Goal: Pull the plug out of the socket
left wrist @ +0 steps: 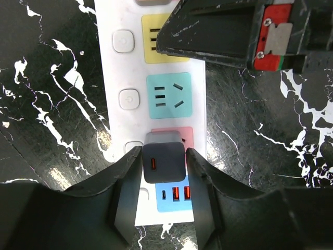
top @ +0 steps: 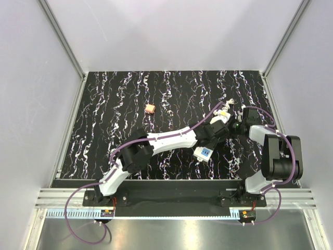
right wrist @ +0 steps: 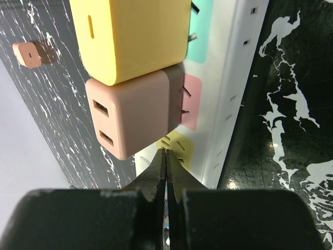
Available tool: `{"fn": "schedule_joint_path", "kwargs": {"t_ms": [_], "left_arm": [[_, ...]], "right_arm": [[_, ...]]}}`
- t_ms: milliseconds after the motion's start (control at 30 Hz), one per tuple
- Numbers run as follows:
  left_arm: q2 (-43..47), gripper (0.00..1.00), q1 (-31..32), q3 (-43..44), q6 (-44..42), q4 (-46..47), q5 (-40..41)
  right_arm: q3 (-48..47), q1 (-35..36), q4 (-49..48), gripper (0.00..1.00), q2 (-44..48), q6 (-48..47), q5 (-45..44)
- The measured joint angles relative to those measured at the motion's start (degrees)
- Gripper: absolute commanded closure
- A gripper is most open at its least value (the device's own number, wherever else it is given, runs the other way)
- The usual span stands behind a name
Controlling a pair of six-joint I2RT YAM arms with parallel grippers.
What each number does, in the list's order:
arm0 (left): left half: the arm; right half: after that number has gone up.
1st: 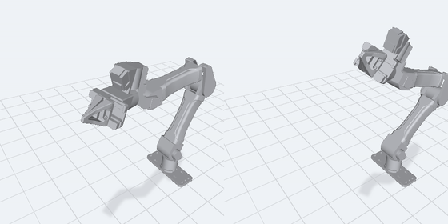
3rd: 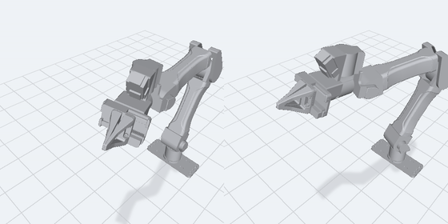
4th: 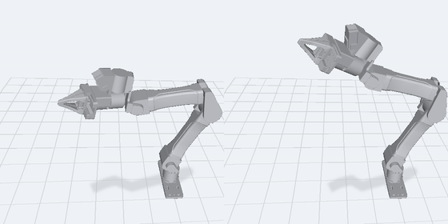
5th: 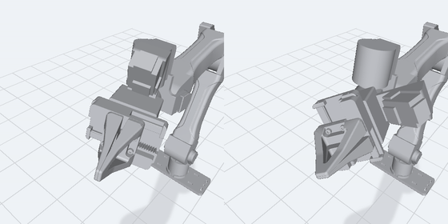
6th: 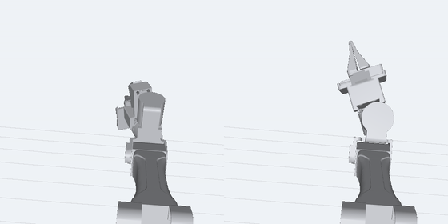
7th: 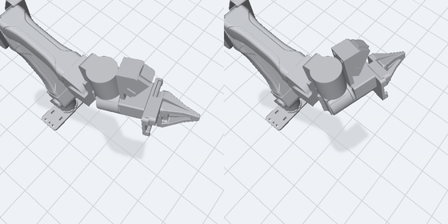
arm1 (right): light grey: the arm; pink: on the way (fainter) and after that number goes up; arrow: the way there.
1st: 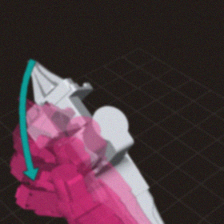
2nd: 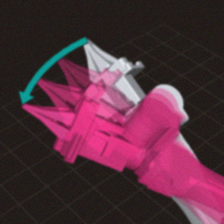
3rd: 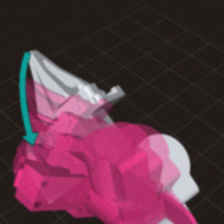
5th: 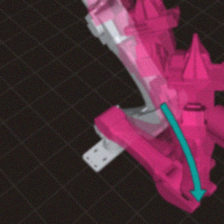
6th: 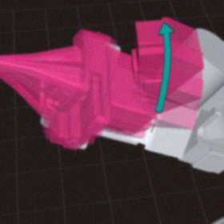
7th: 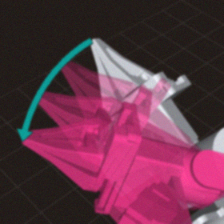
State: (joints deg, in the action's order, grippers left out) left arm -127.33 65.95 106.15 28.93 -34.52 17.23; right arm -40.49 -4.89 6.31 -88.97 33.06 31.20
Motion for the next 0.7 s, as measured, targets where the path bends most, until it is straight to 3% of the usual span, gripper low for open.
{"fn": "schedule_joint_path", "kwargs": {"t_ms": [233,500,700], "left_arm": [[-1.3,0.62,0.0,1.1,0.0,-0.6,0.0],[-1.9,1.0,0.1,2.3,0.5,-1.8,0.5],[-1.9,1.0,0.1,2.5,0.7,-2.1,0.8]], "right_arm": [[-0.1,0.0,0.0,1.0,0.0,0.0,0.0],[-0.1,0.0,0.0,1.0,0.0,0.0,0.0],[-0.1,0.0,0.0,1.0,0.0,0.0,0.0]]}}
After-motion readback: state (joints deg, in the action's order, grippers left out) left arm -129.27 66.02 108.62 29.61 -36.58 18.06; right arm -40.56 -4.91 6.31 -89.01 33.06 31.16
